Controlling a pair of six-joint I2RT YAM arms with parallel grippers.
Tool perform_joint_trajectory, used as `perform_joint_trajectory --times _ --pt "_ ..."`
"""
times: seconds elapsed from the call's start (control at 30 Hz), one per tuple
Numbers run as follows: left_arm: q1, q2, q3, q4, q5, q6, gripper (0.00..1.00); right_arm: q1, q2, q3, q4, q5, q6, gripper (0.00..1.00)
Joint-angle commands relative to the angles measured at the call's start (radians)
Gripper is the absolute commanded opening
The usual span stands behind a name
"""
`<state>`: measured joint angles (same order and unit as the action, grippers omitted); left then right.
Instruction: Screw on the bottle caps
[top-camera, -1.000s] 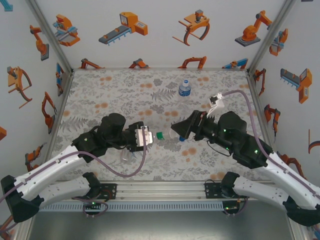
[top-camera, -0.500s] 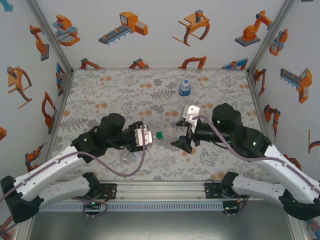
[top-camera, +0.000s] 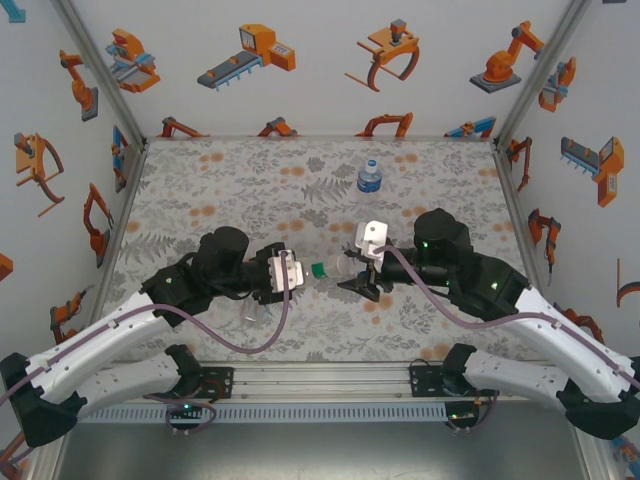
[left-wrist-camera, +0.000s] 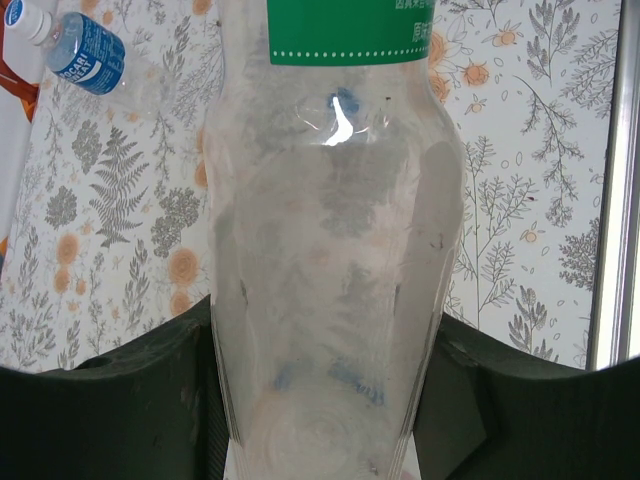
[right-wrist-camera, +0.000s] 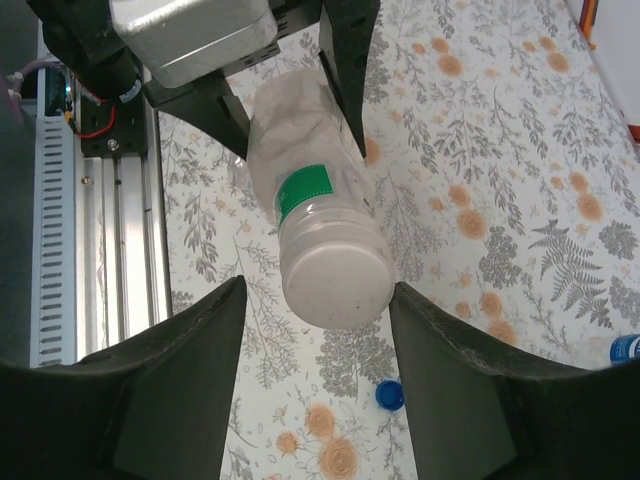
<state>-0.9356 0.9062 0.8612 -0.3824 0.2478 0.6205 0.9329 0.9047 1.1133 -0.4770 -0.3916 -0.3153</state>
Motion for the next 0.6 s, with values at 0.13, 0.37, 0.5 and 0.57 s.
perform_joint_trajectory --times 0.13,0.37,0.5,0.57 --pt "-0.003 -0.025 0.024 -0.01 0.015 -0.016 0.0 0.001 0.0 -0.004 0.074 0.025 -0.011 0.5" --pt "-0.003 -0.039 0.018 -0.014 0.014 -0.018 0.0 0.001 0.012 -0.013 0.07 -0.005 0.017 0.37" --pt "-0.003 -0.043 0.016 -0.014 0.016 -0.014 0.0 0.002 -0.001 -0.031 0.082 0.007 0.081 0.3" --pt "-0.003 -0.043 0.015 -0.008 0.022 -0.012 0.0 0.002 -0.009 -0.041 0.095 0.033 0.154 0.25"
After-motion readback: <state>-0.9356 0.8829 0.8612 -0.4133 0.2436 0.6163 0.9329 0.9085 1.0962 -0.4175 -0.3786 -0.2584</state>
